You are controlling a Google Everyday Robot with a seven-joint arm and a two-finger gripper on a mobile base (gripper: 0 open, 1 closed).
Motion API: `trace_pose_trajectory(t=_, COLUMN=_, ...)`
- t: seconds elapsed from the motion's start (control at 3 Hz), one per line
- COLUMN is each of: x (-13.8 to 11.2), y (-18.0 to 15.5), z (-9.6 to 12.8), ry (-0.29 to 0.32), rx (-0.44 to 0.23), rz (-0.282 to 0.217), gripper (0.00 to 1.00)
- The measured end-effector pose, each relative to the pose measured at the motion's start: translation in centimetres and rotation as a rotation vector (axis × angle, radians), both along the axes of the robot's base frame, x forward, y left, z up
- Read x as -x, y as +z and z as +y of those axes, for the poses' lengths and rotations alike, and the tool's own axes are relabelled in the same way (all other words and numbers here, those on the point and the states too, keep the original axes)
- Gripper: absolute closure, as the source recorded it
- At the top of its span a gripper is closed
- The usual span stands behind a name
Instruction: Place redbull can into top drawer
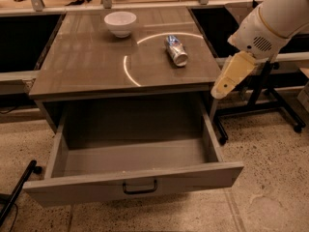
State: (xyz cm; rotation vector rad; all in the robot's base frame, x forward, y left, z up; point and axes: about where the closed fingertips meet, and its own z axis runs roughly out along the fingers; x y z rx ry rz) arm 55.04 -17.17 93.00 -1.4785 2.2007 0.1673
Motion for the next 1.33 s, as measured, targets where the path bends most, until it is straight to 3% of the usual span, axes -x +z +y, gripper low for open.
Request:
trace_pose_trajectory(t=0.67, x=-0.4, y=0.0, z=0.2, ry=-0.014, rx=-0.024, rz=-0.004, gripper=0.00)
trace_pose_trajectory(t=1.0, x=-3.2, y=-0.2, z=1.4, ry=-0.045, rx=-0.093, rz=-0.001, gripper=0.00)
trace_pose_trajectory(t=1.33, x=-7.1, y=-0.3, z=3.2, ry=-0.115, rx=-0.141, rz=0.029, gripper=0.00)
